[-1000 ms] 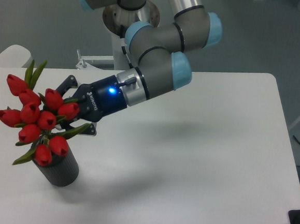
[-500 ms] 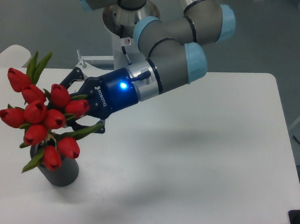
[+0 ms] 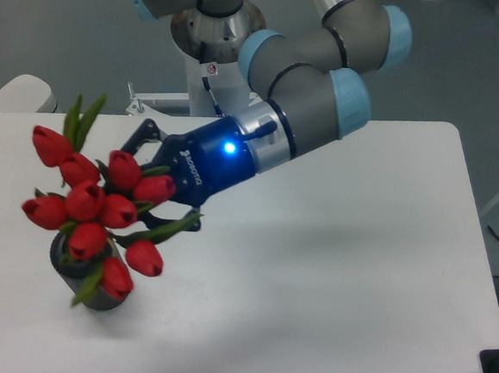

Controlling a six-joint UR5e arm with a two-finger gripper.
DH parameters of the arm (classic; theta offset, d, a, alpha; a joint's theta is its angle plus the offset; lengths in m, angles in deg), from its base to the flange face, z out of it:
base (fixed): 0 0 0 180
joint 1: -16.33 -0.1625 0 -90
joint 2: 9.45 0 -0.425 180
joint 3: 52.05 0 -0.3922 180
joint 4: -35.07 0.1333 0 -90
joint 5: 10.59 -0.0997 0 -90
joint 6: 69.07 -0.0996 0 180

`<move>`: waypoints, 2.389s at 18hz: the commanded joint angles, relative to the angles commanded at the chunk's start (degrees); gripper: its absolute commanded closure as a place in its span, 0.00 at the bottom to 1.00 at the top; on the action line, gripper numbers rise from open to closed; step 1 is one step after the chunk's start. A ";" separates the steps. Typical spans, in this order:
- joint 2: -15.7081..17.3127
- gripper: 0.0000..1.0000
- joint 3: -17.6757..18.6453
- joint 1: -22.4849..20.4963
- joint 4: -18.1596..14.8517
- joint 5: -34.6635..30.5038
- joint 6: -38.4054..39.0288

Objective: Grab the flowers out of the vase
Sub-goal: 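Carry the tulip bunch away from the vase and hold it raised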

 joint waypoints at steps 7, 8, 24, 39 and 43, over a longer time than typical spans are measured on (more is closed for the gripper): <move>-2.11 0.66 -4.40 -2.99 0.00 -14.69 -0.70; -2.46 0.66 -5.02 -3.16 -0.09 -16.10 -0.70; -1.50 0.75 -0.28 -3.34 -1.93 -45.89 -10.36; -2.64 0.70 -0.71 2.19 -9.23 -73.31 -21.09; -3.61 0.71 -1.42 2.72 -10.10 -76.14 -22.67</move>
